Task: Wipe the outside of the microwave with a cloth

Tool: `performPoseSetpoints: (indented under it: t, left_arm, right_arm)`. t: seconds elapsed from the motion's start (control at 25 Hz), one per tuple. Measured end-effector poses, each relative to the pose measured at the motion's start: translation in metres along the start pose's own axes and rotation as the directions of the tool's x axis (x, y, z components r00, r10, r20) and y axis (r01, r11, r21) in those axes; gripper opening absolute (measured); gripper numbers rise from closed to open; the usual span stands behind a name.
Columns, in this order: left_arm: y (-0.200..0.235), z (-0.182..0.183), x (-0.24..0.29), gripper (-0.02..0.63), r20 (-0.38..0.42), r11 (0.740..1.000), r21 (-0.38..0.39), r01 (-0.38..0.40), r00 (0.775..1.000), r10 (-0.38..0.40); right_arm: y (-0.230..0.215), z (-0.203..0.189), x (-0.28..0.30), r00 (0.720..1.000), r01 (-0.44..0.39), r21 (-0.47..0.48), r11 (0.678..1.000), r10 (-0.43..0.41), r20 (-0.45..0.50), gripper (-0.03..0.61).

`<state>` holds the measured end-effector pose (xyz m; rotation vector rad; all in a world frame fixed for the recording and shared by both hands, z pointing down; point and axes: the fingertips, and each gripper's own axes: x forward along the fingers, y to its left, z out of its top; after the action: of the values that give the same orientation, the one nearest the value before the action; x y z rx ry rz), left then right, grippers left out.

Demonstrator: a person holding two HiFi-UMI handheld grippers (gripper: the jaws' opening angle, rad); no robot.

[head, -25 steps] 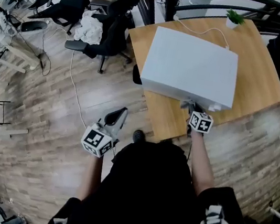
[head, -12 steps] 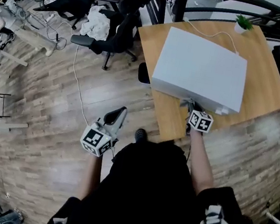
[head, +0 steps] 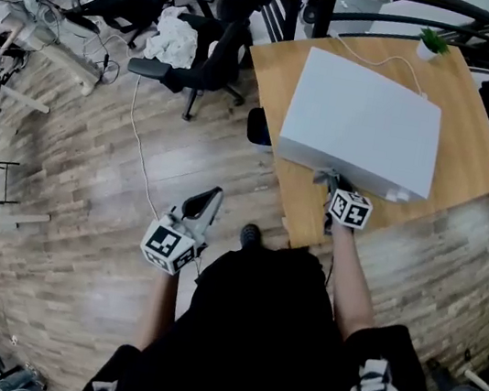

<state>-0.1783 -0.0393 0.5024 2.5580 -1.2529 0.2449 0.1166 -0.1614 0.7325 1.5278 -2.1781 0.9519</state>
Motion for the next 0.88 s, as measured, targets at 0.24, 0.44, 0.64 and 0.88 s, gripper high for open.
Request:
performPoseSetpoints:
  t: [0.24, 0.44, 0.64, 0.88]
  left_arm:
    - [0.016, -0.003, -0.011, 0.002, -0.009, 1.0, -0.011, 0.006, 1.0, -0.006]
    - [0.033, -0.007, -0.023, 0.002, -0.014, 1.0, 0.002, 0.008, 1.0, -0.008]
    - [0.046, -0.009, -0.032, 0.002, -0.015, 1.0, 0.008, 0.015, 1.0, -0.015]
    - [0.059, -0.013, -0.044, 0.002, -0.018, 1.0, -0.004, 0.02, 1.0, -0.021]
  right_arm:
    - [0.021, 0.0, 0.012, 1.0, 0.0, -0.001, 1.0, 0.0, 0.004, 0.02]
    - [0.039, 0.0, 0.022, 1.0, 0.002, 0.001, 1.0, -0.002, 0.014, 0.02]
    - [0.056, -0.002, 0.034, 1.0, -0.005, 0.015, 1.0, 0.005, 0.025, 0.02]
    - [0.083, -0.001, 0.047, 0.999, -0.017, 0.008, 1.0, 0.017, 0.03, 0.02]
